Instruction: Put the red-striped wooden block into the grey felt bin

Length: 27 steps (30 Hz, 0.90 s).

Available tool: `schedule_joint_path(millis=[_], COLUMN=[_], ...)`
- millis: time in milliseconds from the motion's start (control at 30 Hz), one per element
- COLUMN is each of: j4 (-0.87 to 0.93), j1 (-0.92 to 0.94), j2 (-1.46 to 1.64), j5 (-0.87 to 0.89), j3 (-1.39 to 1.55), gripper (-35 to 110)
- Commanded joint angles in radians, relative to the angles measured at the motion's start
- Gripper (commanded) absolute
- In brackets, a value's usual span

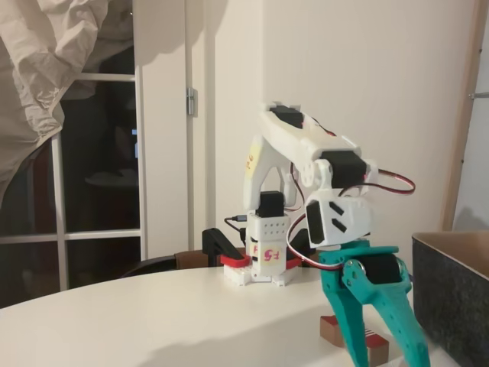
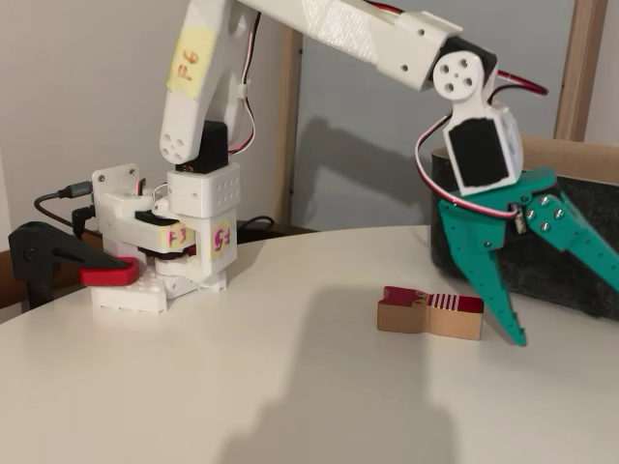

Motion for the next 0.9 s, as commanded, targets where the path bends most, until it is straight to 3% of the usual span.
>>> schedule_joint_path(millis=[0, 300, 467, 867], j4=[-0.003, 0.003, 0.044, 0.333], j1=[0.025, 0.124, 0.167, 0.19], j2=[0.054, 0.058, 0.057, 0.058], j5=[-0.032, -0.29, -0.477, -1.052], j3=[-0.054, -0.069, -0.069, -0.069], gripper=[31, 23, 32, 35])
